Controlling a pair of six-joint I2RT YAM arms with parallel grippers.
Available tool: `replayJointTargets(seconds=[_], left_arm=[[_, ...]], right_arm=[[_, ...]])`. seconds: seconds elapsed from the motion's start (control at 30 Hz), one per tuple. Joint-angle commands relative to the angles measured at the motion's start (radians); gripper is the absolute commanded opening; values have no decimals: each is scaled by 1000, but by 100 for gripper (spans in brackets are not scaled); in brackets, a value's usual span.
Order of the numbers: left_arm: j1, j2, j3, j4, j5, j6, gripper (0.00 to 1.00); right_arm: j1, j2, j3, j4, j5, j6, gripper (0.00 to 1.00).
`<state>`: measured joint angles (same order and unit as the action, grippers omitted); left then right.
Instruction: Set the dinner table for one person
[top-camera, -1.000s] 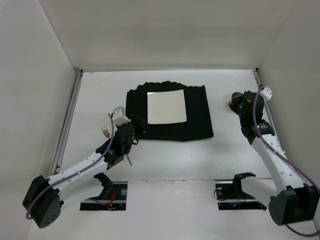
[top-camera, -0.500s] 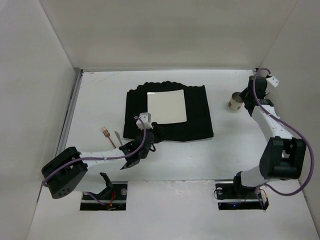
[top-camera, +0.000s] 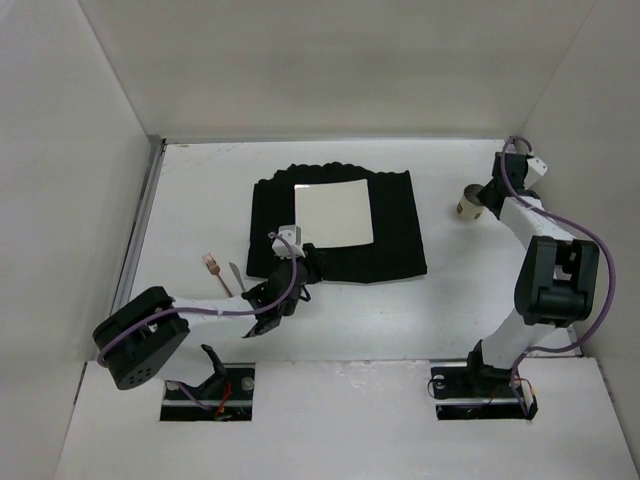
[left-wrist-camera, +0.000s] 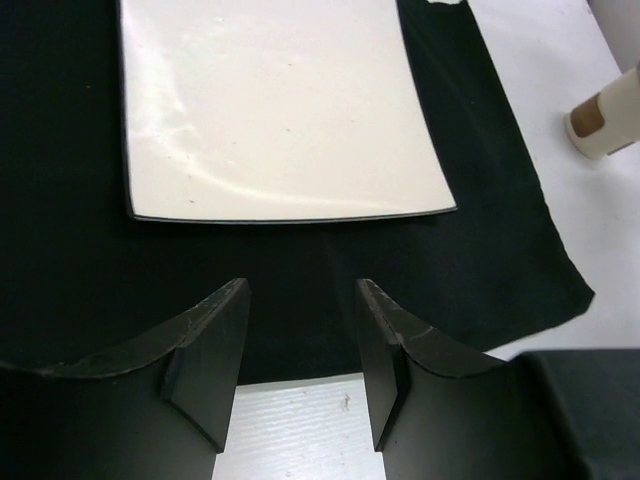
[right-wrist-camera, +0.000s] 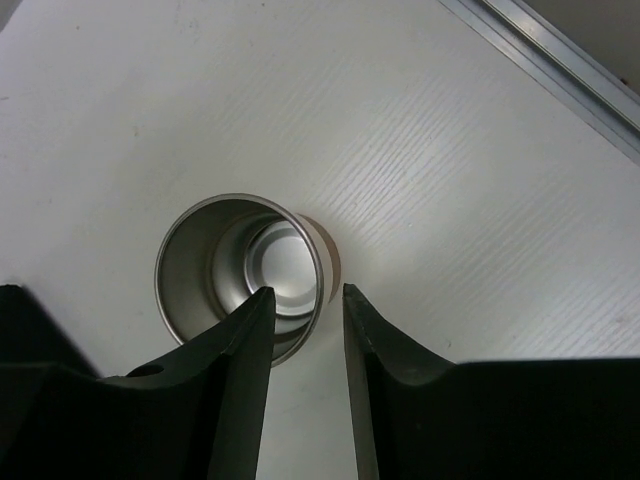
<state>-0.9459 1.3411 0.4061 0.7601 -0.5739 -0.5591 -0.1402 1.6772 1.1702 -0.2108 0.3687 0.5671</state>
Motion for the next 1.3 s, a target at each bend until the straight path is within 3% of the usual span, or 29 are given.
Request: replayJointTargets(seconds=[0.0, 0.13, 0.23, 0.33, 0.5, 0.63, 0.9, 1.27], left_arm=[[25, -5, -12, 68, -27, -4, 44], [28, 6, -10, 68, -27, -4, 44], [29, 18, -7, 68, -27, -7, 44], [31, 24, -6, 68, -27, -12, 44], [34, 26, -6, 70, -27, -18, 44], [35, 17, -10, 70, -29, -21, 44], [39, -6, -21, 70, -38, -22, 44], [42, -13, -24, 65, -43, -22, 45]], right_arm=[[-17, 38, 40, 27, -10, -24, 37], [-19, 90, 55, 27, -25, -27, 33], [-19, 93, 52, 34, -14, -23, 21], [-16, 43, 28, 57, -5, -19, 15], [-5, -91, 32, 36, 10, -41, 13], [79, -139, 89, 1, -1, -64, 14], [288, 48, 298, -35, -79, -72, 15], [388, 295, 517, -133, -128, -96, 15]])
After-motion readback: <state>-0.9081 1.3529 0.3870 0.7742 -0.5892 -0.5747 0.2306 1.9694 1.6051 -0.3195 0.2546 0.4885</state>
